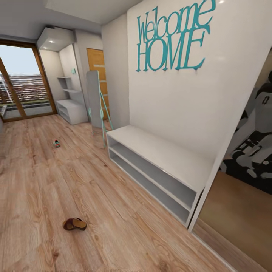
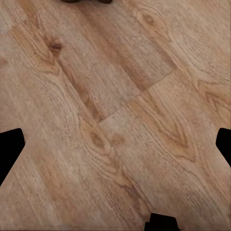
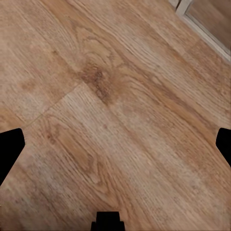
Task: Pick up the two gym shoes and the two sandals from the corridor floor and place them onto the hallstand (shoe rack) in the corridor, making sure they are on the rack and not on the floor. Arrange them so the two gym shoes are next to each other and the two sandals are next to each other.
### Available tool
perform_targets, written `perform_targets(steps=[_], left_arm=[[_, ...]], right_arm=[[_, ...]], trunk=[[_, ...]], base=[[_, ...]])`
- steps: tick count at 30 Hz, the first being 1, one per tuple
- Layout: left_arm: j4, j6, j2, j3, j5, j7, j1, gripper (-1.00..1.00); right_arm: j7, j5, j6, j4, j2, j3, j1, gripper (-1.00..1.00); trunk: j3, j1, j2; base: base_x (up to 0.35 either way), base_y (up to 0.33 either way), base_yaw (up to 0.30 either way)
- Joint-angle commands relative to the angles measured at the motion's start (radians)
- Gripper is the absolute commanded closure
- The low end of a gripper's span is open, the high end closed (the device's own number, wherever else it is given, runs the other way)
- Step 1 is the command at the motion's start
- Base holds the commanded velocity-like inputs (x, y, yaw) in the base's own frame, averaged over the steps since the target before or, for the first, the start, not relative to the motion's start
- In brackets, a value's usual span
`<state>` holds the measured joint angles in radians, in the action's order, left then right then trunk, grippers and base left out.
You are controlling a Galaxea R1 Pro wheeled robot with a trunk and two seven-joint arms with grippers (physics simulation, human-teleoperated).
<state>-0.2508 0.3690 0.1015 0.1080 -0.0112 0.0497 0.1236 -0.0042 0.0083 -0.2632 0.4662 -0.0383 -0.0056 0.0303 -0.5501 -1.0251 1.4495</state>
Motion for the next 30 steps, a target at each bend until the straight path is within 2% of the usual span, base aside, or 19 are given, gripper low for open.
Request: perform_targets(steps=[1, 3, 30], left_arm=[[0.001, 0.004, 0.0, 0.001, -0.001, 0.001, 0.001, -1.0], [0.002, 0.004, 0.0, 0.001, -0.001, 0.001, 0.001, -1.0], [0.005, 0.004, 0.0, 0.002, -0.001, 0.001, 0.001, -1.0]], right_arm=[[0.0, 0.001, -0.003, 0.0, 0.0, -0.001, 0.0, -1.0], [0.0, 0.001, -0.003, 0.0, 0.0, -0.001, 0.0, -1.0], [0.0, 0.001, -0.004, 0.0, 0.0, -0.001, 0.0, -1.0]], trunk=[[-0.002, 0.0, 0.0], [-0.005, 0.0, 0.0], [-0.121, -0.103, 0.189]], base=[[0.0, 0.0, 0.188], [0.0, 0.0, 0.188], [0.0, 0.0, 0.188]])
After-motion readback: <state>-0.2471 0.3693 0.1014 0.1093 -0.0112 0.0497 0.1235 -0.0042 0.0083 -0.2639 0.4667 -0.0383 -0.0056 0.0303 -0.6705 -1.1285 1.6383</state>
